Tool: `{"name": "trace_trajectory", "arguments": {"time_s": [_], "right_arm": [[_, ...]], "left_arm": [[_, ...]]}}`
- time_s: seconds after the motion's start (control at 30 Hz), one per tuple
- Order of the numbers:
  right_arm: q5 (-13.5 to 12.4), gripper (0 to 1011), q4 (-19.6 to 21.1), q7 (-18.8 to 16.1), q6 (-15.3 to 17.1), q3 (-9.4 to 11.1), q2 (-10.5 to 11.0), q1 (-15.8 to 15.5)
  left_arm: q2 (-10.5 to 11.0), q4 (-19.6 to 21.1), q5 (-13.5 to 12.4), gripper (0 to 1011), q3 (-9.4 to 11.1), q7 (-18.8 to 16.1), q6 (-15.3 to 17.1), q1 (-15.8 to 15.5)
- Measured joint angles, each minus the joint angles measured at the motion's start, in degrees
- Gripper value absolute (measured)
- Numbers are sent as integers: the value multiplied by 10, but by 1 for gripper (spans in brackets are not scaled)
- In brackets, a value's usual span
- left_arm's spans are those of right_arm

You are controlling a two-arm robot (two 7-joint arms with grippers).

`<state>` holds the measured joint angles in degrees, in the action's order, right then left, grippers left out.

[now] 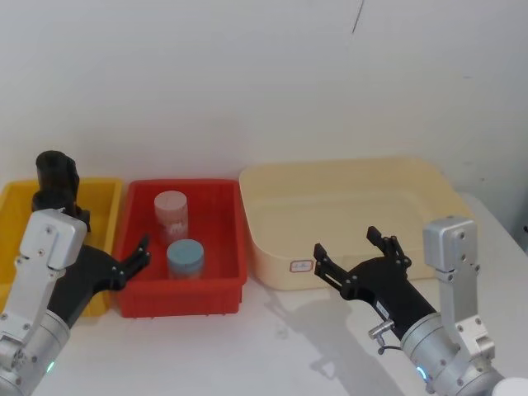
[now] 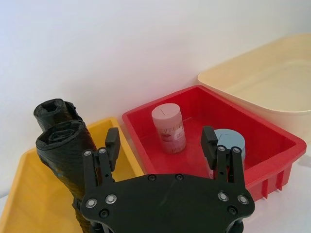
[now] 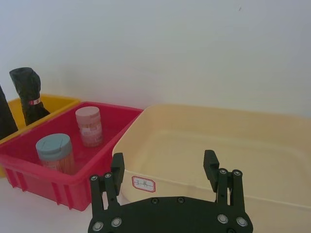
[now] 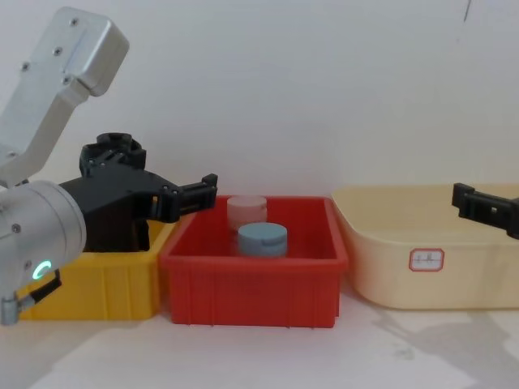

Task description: Pick up the garbage bag with the one hand and transfer it to the other hand.

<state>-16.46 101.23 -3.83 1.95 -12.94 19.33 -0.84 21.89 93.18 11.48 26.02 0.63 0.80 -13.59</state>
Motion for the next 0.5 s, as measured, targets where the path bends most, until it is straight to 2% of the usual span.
{"name": "trace_trajectory", "arguments": {"time_s": [0.5], "right_arm": [[0, 1004, 0, 0, 0, 0, 0, 0]], "left_arm": [[0, 0, 0, 1000, 0, 0, 0, 0]]}}
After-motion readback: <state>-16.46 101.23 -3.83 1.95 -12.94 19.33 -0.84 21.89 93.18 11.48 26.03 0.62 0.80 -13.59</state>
